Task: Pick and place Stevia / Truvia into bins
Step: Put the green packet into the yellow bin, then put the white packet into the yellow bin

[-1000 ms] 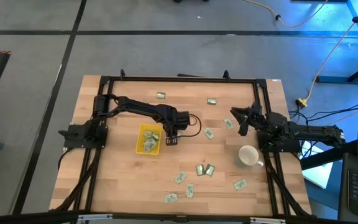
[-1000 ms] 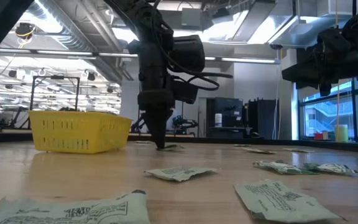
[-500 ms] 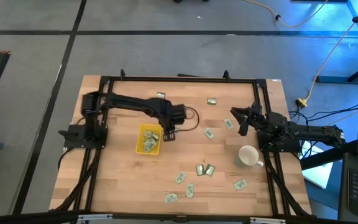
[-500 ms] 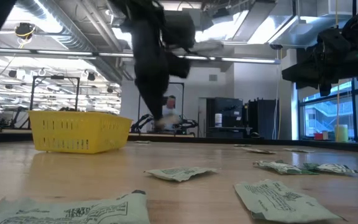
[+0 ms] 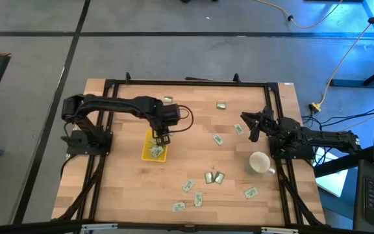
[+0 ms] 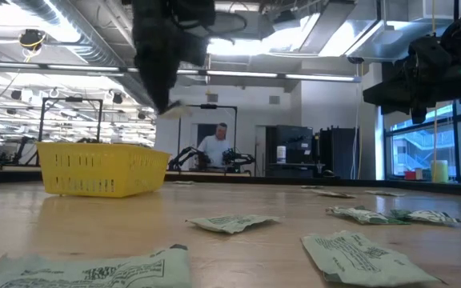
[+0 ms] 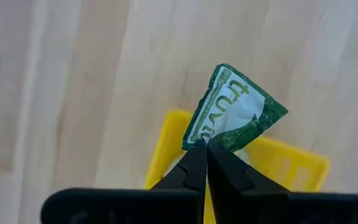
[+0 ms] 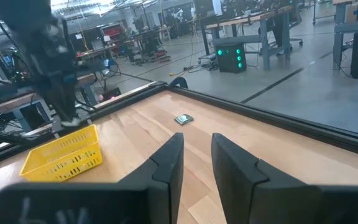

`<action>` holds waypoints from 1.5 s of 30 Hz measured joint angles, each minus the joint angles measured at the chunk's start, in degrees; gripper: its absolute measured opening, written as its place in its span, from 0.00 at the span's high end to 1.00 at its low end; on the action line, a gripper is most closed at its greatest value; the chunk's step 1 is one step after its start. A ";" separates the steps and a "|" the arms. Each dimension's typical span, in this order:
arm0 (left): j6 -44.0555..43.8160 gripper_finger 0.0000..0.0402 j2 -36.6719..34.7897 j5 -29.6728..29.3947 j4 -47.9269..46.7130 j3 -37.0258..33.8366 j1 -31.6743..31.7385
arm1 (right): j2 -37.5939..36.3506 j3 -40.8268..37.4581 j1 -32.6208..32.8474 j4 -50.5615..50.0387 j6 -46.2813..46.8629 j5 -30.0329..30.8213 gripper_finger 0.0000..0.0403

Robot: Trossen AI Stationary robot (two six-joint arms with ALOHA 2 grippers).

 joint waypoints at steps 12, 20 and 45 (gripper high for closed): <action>-5.38 0.99 -0.43 0.24 8.26 -14.27 -0.15 | 0.00 -0.02 0.02 0.02 -0.11 0.00 0.78; -5.74 0.88 -0.43 0.29 10.47 -15.66 -0.15 | 0.00 0.00 0.02 0.04 -0.24 0.00 0.78; -2.68 0.82 -11.07 -1.46 20.57 -12.93 0.15 | 7.70 16.50 0.02 -8.74 -12.27 -0.04 0.78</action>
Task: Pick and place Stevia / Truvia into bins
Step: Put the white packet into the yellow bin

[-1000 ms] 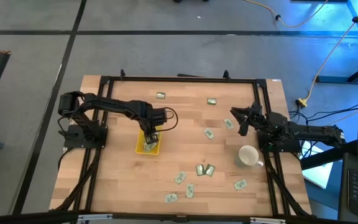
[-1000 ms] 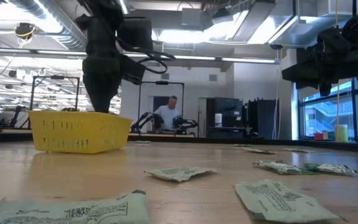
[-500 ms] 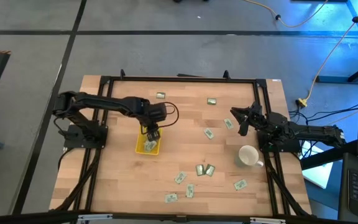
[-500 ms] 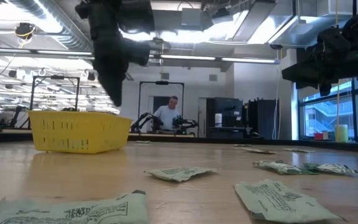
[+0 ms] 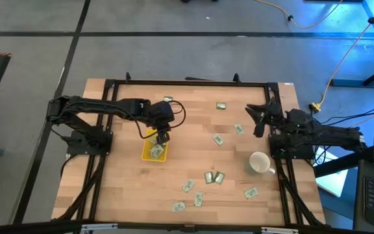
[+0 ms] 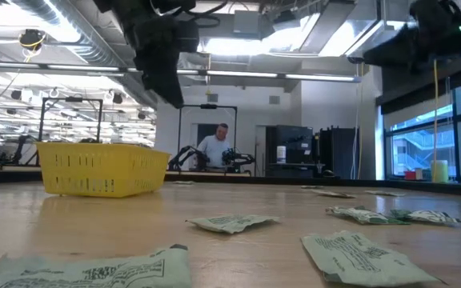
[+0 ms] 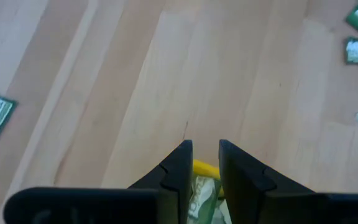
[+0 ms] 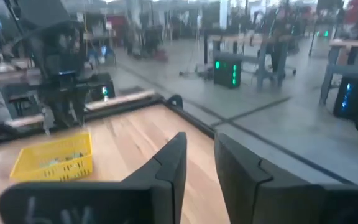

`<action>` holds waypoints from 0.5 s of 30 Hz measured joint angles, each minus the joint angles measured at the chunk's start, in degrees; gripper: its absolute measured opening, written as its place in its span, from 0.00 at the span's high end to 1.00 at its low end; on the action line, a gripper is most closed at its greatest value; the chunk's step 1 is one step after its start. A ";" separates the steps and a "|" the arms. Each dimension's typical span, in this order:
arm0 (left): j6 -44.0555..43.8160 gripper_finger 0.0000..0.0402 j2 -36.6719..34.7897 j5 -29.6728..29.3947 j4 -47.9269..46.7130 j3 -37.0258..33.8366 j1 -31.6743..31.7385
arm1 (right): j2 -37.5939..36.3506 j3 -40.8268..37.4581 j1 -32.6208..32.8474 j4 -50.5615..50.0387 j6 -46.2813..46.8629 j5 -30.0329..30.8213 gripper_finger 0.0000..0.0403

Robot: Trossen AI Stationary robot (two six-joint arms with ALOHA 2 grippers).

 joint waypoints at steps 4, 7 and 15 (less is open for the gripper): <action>0.00 0.83 0.20 -0.01 1.94 0.00 0.00 | 9.95 8.42 0.01 -6.87 -0.04 -1.97 0.78; -0.07 0.83 0.20 0.56 3.65 0.00 -0.02 | 18.01 13.98 0.23 -9.77 -0.04 -4.57 0.78; -0.01 0.83 0.20 2.49 6.92 0.00 -0.85 | 36.36 28.14 1.73 -15.89 -5.27 -17.07 0.78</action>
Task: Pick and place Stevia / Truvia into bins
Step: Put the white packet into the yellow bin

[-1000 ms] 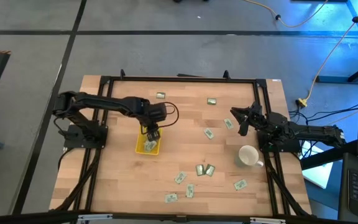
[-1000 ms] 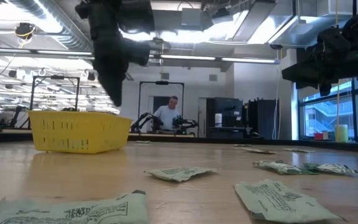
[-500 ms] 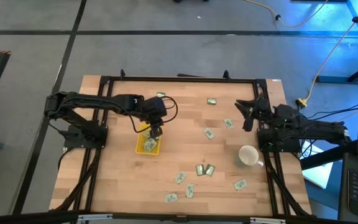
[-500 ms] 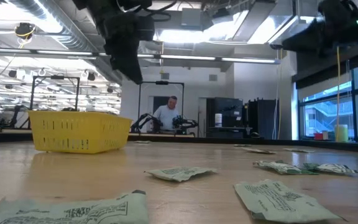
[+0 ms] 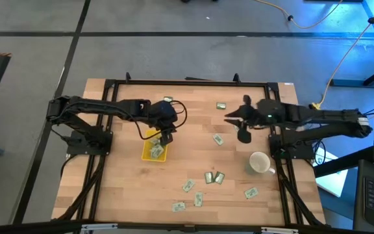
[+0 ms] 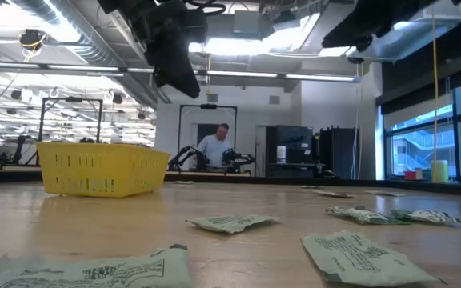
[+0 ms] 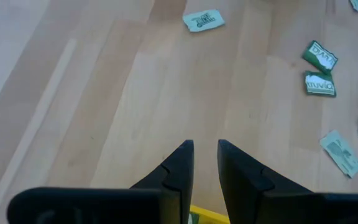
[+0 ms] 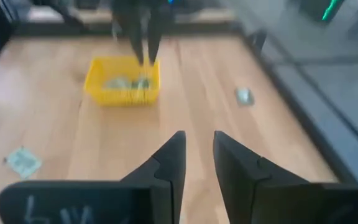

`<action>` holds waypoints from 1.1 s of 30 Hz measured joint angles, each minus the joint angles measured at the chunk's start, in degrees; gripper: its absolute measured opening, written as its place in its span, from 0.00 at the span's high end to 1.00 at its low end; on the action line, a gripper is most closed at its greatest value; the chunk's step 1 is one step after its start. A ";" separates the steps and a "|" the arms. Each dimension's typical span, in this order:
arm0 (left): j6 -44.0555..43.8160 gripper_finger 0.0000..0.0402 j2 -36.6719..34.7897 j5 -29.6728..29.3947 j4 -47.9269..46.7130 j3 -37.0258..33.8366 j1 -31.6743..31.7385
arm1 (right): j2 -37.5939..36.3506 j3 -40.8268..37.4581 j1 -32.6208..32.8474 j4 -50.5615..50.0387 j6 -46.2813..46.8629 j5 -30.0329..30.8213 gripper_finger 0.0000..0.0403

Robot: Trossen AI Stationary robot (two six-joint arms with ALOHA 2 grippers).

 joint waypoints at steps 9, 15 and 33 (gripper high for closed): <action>-1.51 0.84 0.00 -0.29 0.25 0.00 0.02 | 14.14 10.80 -0.55 -31.59 25.54 9.26 0.78; -1.50 0.84 0.00 -0.89 0.40 0.00 0.02 | 21.95 10.82 -1.13 -37.03 40.67 9.13 0.78; -1.50 0.85 0.02 -0.97 0.40 0.00 0.02 | 32.99 4.35 -9.45 -34.44 40.98 5.06 0.78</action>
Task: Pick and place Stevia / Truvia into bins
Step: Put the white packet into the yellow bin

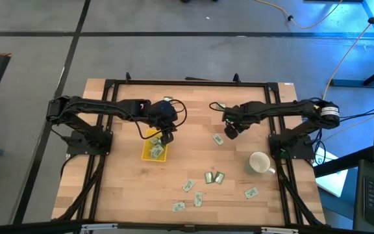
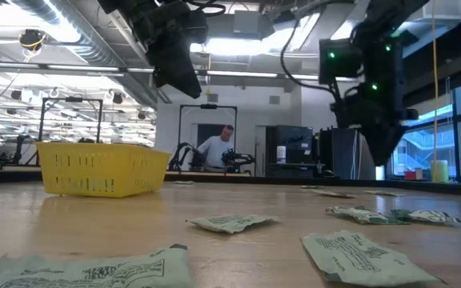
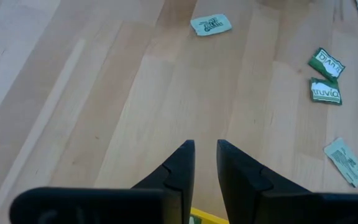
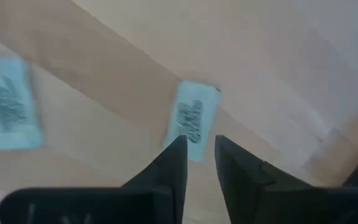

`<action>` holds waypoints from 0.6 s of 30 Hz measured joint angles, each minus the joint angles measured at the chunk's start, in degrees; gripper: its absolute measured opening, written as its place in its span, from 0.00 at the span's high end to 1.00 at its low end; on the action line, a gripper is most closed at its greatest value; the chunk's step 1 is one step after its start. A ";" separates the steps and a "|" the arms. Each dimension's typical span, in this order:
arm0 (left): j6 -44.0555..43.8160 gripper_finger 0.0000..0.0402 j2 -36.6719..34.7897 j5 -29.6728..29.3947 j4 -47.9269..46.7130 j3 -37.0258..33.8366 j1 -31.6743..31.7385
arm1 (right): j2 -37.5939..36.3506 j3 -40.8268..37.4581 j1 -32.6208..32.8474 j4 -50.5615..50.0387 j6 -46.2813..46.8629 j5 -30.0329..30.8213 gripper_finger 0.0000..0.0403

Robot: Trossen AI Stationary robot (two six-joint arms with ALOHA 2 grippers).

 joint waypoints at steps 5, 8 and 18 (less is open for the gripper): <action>0.44 0.84 0.00 -0.01 0.00 0.00 0.00 | -0.18 -1.90 0.02 0.25 -2.43 -0.01 0.78; 0.44 0.84 0.00 0.00 0.00 0.00 0.00 | -0.20 -1.95 0.02 1.94 -0.88 -0.01 0.78; 0.46 0.85 0.00 -0.01 0.00 0.00 0.00 | -0.20 -1.95 -0.08 5.37 -2.91 0.05 0.58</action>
